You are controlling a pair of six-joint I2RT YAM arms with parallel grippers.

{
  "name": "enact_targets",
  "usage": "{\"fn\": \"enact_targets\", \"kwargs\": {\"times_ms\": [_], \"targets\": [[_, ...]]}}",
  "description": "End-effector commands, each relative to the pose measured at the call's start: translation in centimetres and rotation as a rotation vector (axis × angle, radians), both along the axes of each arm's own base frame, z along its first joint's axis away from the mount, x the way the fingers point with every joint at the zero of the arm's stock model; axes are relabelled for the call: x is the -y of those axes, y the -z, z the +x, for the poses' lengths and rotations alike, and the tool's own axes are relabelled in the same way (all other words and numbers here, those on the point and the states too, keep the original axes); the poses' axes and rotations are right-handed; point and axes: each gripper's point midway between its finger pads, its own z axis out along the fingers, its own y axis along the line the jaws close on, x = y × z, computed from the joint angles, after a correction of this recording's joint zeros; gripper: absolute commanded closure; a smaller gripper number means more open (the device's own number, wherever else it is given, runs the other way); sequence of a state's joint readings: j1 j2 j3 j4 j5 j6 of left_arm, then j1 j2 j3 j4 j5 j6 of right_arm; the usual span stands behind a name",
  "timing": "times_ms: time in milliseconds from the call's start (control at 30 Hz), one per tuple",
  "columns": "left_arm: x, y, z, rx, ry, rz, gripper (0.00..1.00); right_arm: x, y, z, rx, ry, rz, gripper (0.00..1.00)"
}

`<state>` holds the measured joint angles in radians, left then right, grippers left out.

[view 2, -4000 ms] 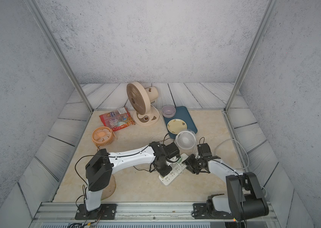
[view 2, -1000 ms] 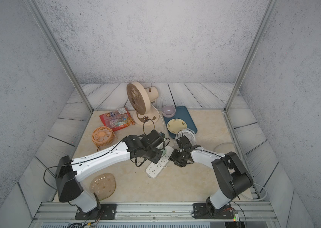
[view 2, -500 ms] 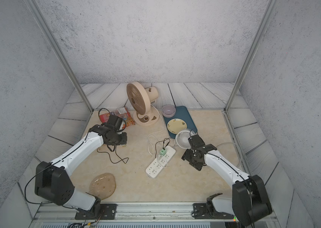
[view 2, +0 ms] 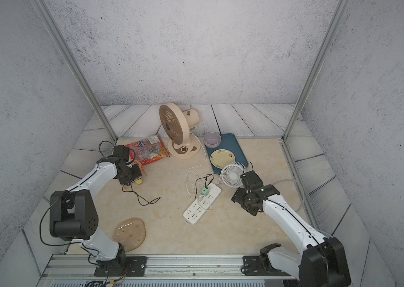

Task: Unplug the desk fan from the power strip
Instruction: Place the plug at the center of the board.

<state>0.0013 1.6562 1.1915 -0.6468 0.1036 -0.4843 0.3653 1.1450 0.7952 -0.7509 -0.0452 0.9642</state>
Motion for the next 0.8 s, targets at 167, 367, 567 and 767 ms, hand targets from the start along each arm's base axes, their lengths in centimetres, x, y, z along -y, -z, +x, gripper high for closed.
{"fn": "enact_targets", "kwargs": {"times_ms": [167,367,567,767], "targets": [[-1.4,-0.9,-0.3,0.018,-0.020,0.044,0.22,-0.4,-2.3,0.9,0.040,-0.068,-0.008,0.21],[-0.9,-5.5,0.1,0.128,0.006,0.037,0.08,-1.1,-2.8,1.4,0.041,-0.111,0.003,0.20],[6.0,-10.0,-1.0,0.232,0.171,-0.024,0.11,-2.1,-2.7,1.9,0.036,-0.144,0.040,0.21],[17.8,-10.9,-5.2,0.251,0.466,-0.120,0.20,-2.7,-2.7,2.3,0.041,-0.163,0.059,0.21]]}}
